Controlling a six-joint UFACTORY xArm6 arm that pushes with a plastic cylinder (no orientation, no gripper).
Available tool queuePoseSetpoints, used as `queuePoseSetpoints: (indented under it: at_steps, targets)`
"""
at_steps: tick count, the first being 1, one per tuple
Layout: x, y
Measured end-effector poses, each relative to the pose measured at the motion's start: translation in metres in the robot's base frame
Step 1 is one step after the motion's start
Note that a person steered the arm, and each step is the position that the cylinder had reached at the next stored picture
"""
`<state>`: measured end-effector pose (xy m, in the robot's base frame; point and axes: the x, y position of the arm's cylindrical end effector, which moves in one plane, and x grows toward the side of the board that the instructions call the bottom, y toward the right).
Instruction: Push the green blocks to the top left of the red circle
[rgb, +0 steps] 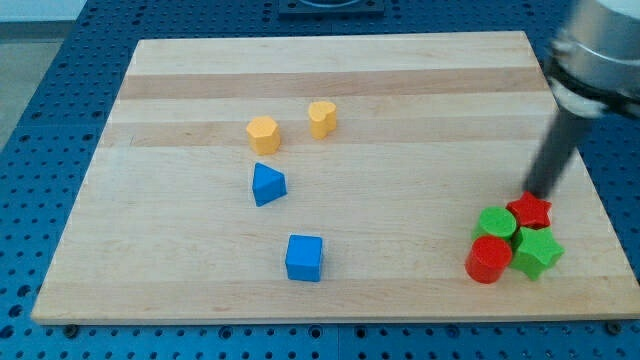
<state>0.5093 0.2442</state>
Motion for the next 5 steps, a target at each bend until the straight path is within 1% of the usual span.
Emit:
queuePoseSetpoints:
  at_steps: [1,2,3,4,5]
  targets:
    - [0.064,0.023]
    - [0.094,0.009]
    - [0.072,-0.042]
    - [0.003,-0.101]
    - [-0.018,-0.129]
